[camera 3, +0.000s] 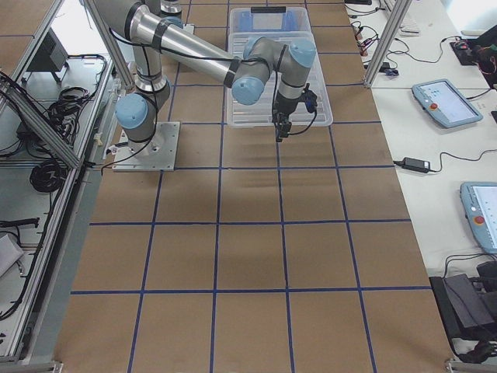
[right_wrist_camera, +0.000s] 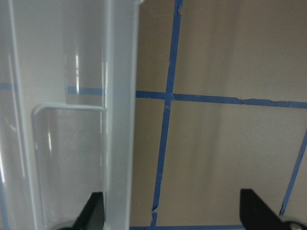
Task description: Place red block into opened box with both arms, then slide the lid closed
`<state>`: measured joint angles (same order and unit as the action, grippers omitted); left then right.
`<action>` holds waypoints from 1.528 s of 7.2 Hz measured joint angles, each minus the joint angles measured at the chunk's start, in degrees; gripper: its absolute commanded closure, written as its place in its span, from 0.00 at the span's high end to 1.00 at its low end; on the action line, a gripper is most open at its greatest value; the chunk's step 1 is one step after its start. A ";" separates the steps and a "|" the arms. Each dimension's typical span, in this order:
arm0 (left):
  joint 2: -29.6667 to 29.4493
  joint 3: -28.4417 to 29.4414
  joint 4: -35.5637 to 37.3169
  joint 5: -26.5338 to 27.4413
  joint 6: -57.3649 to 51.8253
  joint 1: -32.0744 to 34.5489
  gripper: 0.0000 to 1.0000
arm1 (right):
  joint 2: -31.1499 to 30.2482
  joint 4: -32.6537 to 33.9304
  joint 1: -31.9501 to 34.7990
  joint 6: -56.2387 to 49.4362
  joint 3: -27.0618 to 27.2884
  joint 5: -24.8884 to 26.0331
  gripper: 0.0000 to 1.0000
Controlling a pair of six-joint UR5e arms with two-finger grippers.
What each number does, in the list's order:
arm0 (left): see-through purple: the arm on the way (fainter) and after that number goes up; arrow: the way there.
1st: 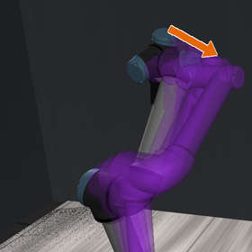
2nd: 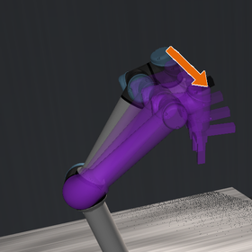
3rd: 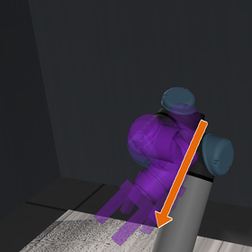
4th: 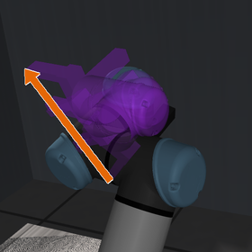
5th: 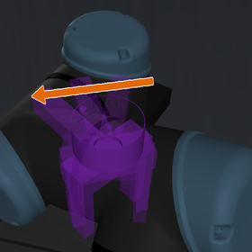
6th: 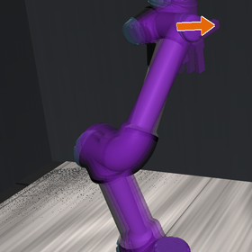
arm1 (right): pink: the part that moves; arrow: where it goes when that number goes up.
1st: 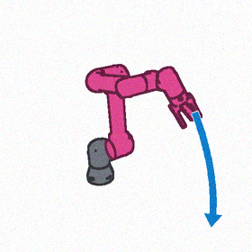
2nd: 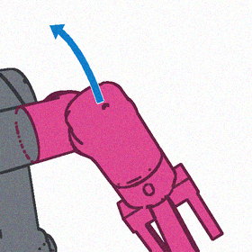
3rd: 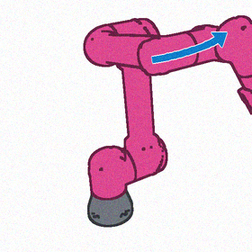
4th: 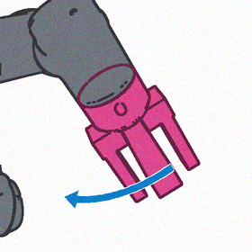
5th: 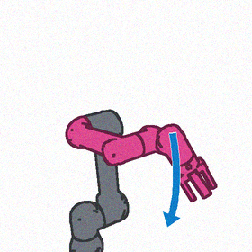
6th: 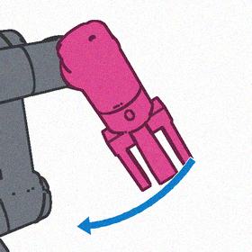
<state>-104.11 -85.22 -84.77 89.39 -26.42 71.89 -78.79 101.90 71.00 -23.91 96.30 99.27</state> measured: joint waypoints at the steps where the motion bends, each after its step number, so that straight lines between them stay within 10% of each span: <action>1: 0.74 1.20 -1.61 0.00 3.49 3.69 0.11 | 0.05 0.13 -0.11 -0.03 -0.02 0.39 1.00; 11: -1.73 -17.89 20.93 -2.55 21.97 15.93 0.11 | -1.03 0.76 -0.50 0.00 -0.67 2.08 1.00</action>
<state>-105.84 -103.10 -63.84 86.84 -4.45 87.82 -79.82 102.66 70.50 -23.92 95.63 101.34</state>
